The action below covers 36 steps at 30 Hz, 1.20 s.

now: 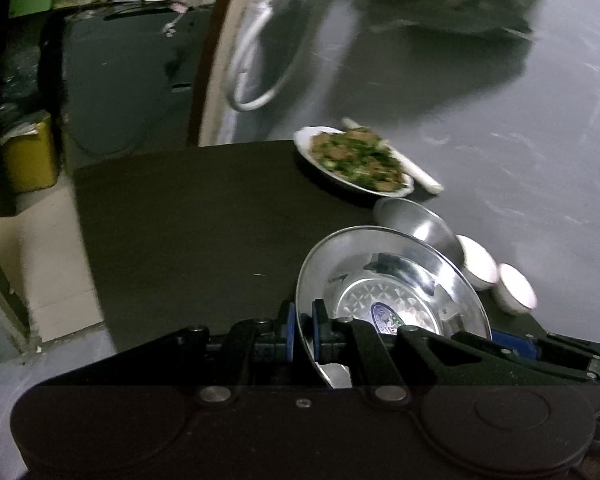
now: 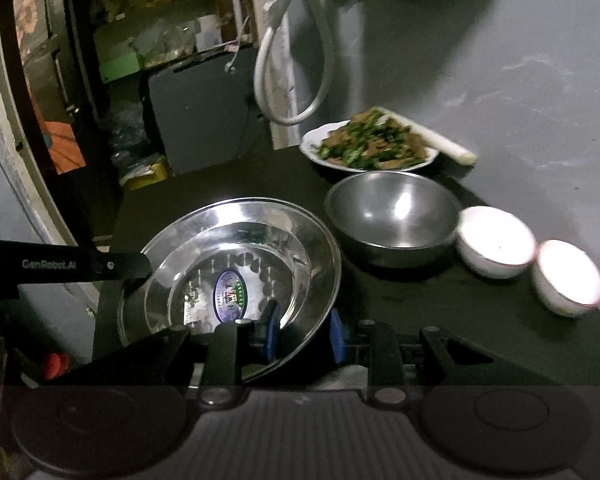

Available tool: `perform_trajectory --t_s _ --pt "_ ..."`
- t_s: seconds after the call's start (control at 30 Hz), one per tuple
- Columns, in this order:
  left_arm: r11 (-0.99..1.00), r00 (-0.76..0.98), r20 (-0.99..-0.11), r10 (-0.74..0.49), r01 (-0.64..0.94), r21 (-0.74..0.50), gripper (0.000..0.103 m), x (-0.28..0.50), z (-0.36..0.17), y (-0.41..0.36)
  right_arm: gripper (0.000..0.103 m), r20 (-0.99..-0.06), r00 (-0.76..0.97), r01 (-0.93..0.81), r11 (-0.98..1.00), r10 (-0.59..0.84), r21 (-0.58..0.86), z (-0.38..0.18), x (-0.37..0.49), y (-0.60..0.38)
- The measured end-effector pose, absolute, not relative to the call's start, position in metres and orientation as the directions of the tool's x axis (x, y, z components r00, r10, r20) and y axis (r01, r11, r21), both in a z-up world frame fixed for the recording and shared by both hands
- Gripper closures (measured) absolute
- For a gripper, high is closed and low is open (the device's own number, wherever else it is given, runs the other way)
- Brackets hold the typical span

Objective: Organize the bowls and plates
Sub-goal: 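Grasp the plate rim with both tools and lift it toward the basins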

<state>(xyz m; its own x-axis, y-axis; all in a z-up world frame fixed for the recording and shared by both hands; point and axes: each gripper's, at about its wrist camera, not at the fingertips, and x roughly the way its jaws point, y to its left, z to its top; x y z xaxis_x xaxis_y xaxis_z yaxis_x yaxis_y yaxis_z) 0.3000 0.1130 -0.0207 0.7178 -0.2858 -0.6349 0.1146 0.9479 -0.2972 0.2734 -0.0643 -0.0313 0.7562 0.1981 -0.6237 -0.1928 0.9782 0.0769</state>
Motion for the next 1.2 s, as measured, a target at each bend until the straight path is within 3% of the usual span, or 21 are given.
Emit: perform_trajectory --t_s 0.5,1.2 --pt "0.917 0.641 -0.658 -0.395 0.232 -0.325 0.094 0.264 -0.027 0.037 0.074 -0.629 0.772 -0.043 0.996 0.084 0.080 -0.027 0.208 -0.143" --pt "0.939 0.610 -0.720 -0.331 0.284 -0.192 0.090 0.229 -0.048 0.004 0.073 -0.677 0.734 -0.033 0.998 0.059 0.051 -0.050 0.170 -0.164"
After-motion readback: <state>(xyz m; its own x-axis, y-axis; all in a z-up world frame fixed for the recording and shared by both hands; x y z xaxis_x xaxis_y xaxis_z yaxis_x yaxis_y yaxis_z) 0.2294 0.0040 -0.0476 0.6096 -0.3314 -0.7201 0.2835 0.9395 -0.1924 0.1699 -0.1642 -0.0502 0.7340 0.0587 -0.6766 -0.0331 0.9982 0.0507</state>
